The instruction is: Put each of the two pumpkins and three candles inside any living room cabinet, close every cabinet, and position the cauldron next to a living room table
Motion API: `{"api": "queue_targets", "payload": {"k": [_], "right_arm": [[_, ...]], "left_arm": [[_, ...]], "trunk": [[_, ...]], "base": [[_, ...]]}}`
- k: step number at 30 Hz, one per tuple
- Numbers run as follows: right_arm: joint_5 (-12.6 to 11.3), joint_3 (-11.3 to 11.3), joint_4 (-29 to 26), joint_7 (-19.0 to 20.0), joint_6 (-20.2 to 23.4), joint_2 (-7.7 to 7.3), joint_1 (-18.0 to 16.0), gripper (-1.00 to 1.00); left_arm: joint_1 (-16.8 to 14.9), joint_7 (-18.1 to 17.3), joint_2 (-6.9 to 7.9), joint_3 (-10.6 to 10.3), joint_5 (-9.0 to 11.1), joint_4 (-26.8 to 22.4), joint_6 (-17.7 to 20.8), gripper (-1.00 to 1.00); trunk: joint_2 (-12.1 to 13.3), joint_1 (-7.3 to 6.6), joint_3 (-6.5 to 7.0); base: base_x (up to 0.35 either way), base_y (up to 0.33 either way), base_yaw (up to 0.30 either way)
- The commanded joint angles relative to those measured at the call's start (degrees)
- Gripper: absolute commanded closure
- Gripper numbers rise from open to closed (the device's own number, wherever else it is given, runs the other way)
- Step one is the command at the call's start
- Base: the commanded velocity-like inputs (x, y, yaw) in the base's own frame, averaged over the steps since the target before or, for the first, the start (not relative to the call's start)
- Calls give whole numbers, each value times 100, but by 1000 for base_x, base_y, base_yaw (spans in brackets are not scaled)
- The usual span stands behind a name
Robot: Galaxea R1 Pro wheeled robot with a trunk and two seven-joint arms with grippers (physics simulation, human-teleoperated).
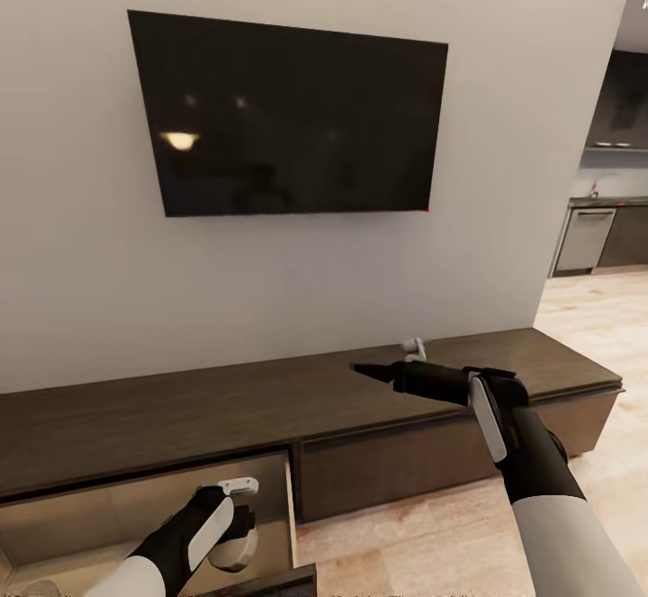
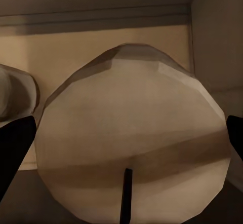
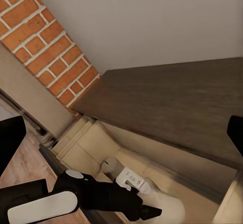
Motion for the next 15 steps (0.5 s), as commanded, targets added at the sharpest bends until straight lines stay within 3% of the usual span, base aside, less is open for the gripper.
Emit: {"api": "queue_targets", "payload": {"k": [1, 15], "right_arm": [[-8, -4, 0, 13, 26, 0, -4, -100], [-8, -4, 0, 13, 26, -2, -4, -100]], "left_arm": [[-5, 48, 2, -26, 47, -10, 12, 100], [-5, 48, -2, -21, 47, -24, 12, 100]], "trunk": [[-44, 21, -24], [-606, 329, -276]], "base": [[0, 0, 0], [0, 0, 0]]}}
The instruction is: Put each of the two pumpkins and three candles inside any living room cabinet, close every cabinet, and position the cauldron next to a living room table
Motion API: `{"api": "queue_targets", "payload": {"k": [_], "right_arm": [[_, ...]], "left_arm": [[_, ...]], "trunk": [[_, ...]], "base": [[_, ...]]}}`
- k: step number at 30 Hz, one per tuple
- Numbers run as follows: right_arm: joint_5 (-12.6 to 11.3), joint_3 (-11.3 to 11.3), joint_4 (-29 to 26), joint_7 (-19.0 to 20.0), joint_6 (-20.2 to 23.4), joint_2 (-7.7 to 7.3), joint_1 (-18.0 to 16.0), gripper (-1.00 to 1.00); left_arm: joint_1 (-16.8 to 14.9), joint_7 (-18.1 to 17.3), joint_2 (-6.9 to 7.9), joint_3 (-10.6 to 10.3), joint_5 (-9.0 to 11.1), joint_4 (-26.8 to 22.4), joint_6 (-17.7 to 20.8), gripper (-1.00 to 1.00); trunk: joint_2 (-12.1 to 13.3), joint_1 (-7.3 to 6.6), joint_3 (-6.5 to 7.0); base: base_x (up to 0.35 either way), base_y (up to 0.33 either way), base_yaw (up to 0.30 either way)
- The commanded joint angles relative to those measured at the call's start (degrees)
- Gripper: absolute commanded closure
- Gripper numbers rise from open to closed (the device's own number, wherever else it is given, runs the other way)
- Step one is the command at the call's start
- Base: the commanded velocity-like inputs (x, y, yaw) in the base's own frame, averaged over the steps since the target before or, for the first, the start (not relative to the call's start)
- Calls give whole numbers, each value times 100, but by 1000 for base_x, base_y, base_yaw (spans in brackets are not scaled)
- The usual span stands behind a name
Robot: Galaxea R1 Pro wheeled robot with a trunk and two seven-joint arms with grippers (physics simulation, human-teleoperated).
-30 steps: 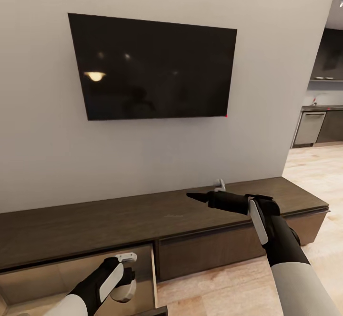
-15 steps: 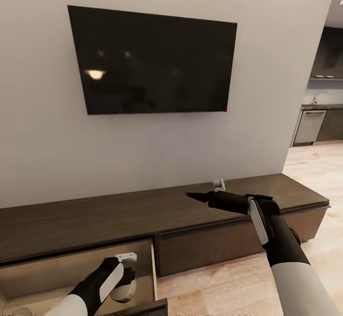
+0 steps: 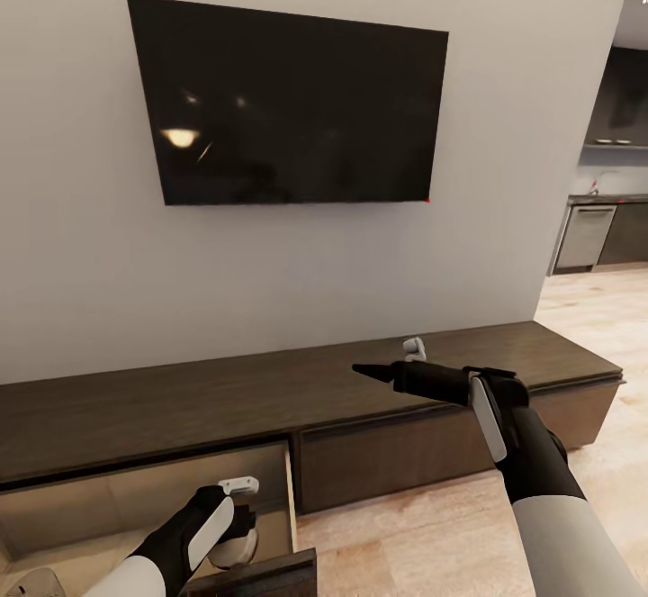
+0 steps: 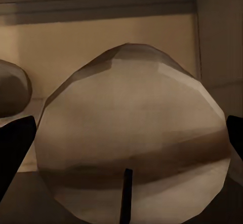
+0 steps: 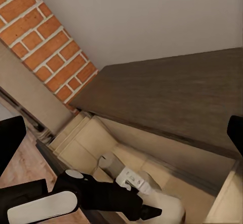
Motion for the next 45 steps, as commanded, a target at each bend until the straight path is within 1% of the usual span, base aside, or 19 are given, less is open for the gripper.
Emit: {"api": "queue_targets", "payload": {"k": [1, 9, 29, 33, 36, 39, 44, 45], "right_arm": [[-8, -3, 0, 13, 27, -1, -4, -100], [-10, -3, -6, 13, 34, -1, -4, -100], [-8, -3, 0, 13, 34, 2, -4, -100], [-8, -3, 6, 6, 34, 2, -4, -100], [-15, -3, 11, 4, 34, -1, -4, -100], [-16, -3, 91, 4, 34, -1, -4, -100], [-41, -3, 227, -18, 55, 1, -4, -100], [-13, -3, 290, -43, 46, 2, -4, -100]], "left_arm": [[-5, 48, 4, -30, 47, -11, 11, -100], [-5, 48, -5, -30, 50, -13, 11, -100], [-9, 22, 16, 22, 68, -104, 44, -100], [-13, 14, 40, 29, 91, -222, 86, -100], [-13, 11, 57, 31, 121, -256, 102, -100], [-11, 10, 63, 36, 131, -265, 106, -100], [-13, 4, 88, 44, 135, -268, 108, -100], [-13, 4, 98, 48, 136, -268, 111, -100]], "trunk": [[-44, 21, -24], [-44, 21, -24], [758, -418, 335], [918, -506, 406], [1038, -572, 460], [1159, -638, 514], [1359, -748, 604], [1399, -769, 623]], "base": [[0, 0, 0], [0, 0, 0], [0, 0, 0], [-10, 0, 0], [-193, 0, 0], [-213, 0, 0], [-46, 0, 0], [-3, 0, 0]]}}
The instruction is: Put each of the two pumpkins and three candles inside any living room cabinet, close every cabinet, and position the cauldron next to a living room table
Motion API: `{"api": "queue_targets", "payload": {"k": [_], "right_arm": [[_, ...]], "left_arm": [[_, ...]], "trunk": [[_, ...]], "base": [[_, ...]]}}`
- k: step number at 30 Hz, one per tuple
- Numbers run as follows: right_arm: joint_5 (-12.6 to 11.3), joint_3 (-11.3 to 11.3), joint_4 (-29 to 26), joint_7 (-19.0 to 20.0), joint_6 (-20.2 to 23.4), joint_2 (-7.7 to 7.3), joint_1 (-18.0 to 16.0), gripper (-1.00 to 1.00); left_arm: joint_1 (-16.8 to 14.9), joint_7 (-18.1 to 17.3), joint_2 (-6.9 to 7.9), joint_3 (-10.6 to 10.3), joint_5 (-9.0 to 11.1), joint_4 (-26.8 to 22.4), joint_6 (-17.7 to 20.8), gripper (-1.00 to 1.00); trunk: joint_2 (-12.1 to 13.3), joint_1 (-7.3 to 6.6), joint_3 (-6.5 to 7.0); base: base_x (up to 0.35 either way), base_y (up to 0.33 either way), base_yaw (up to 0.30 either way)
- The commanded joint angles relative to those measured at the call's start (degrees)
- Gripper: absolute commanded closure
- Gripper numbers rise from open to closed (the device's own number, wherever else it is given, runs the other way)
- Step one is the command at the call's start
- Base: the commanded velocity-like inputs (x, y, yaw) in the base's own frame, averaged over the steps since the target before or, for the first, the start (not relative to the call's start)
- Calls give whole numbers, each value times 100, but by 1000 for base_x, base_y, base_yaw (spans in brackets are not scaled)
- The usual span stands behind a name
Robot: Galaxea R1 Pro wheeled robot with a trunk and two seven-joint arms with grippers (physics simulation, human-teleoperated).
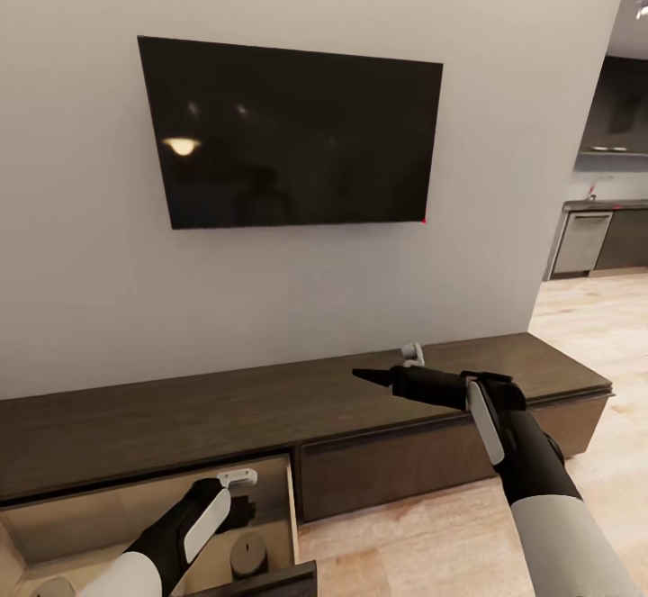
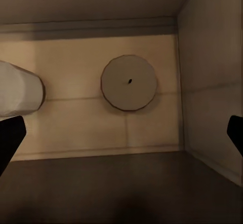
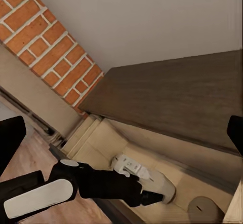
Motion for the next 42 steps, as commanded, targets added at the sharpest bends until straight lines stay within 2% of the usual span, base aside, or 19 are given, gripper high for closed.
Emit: {"api": "queue_targets", "payload": {"k": [1, 13, 18, 22, 32, 42], "right_arm": [[-5, -4, 24, 11, 24, 0, -4, -100], [6, -4, 179, 27, 17, -2, -4, -100], [12, -4, 272, 8, 9, 0, -4, -100], [23, -1, 467, -5, -9, 0, -4, -100], [29, 5, 827, -6, -316, 0, -4, -100], [34, 5, 955, -9, -333, -2, -4, -100]], "left_arm": [[-4, 52, 13, -45, 61, -11, 13, -100], [-4, 34, 248, -9, 104, -11, 16, -100], [-1, 28, 295, 197, 99, -11, 23, -100], [-1, 10, 318, 242, 94, -10, 25, -100], [4, -17, 544, 278, 119, -11, 25, -100], [4, -18, 598, 281, 122, -11, 25, -100]], "trunk": [[39, -24, 13], [520, -287, 229], [720, -397, 319], [881, -485, 391], [1282, -704, 571], [1683, -924, 750]], "base": [[-2, 0, 0], [-108, 66, 0], [-21, 16, 0], [-3, 2, 0], [-94, 64, 0], [-11, 8, 0]]}}
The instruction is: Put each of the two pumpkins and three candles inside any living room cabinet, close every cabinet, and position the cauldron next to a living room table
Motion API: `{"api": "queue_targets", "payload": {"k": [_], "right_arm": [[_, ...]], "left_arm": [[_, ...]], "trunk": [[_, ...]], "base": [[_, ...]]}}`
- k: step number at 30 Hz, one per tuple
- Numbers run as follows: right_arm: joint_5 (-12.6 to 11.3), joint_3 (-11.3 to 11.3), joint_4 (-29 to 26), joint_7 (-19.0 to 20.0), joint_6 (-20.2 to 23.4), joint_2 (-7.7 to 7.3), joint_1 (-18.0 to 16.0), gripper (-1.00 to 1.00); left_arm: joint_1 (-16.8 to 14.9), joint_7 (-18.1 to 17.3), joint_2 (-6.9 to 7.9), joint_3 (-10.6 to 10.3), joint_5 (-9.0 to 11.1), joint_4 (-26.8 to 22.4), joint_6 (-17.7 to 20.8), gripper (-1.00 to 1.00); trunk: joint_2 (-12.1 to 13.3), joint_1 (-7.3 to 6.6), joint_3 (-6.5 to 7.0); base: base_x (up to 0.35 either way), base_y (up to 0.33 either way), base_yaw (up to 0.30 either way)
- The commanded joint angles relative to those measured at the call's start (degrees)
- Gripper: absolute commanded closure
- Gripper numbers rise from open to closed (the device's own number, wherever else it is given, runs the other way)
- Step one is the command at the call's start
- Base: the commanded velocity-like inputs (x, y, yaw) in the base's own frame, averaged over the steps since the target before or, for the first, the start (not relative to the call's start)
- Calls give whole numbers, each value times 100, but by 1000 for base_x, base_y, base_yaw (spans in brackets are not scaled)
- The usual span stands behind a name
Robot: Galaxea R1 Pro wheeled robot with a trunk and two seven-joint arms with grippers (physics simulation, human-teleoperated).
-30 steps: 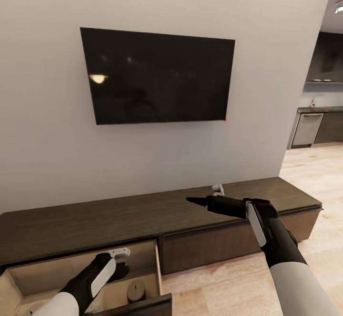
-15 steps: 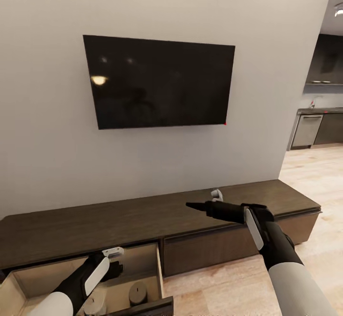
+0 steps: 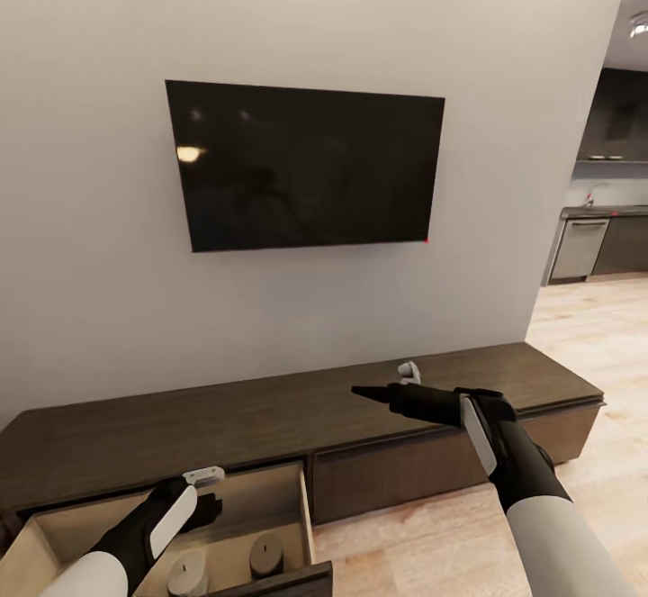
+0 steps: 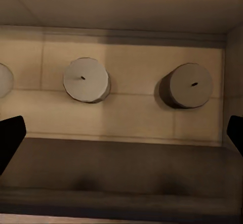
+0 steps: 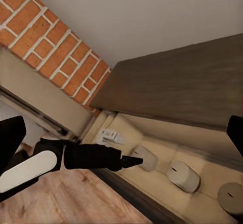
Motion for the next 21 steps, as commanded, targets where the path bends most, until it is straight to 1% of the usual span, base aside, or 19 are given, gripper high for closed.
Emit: {"api": "queue_targets", "payload": {"k": [1, 6, 13, 18, 21], "right_arm": [[-10, -4, 21, 9, 25, 1, -4, -100], [-9, -4, 60, 8, 25, 0, -4, -100], [-1, -4, 91, 8, 22, 0, -4, -100], [-1, -4, 101, 8, 22, -5, -4, -100], [-7, -4, 101, 7, 22, -4, -4, -100]], "left_arm": [[-4, 52, 10, -46, 61, -11, 10, -100], [-4, 52, 11, -46, 61, -11, 10, -100], [-4, 52, 5, -46, 61, -11, 10, -100], [-4, 52, 11, -46, 61, -10, 10, -100], [-4, 59, 9, -46, 61, -11, 10, -100]], "trunk": [[38, -23, 12], [239, -133, 102], [520, -287, 227], [720, -397, 317], [840, -463, 371]], "base": [[-60, 11, 0], [-188, 95, 0], [-65, 35, 0], [-222, 161, 0], [-87, 72, 0]]}}
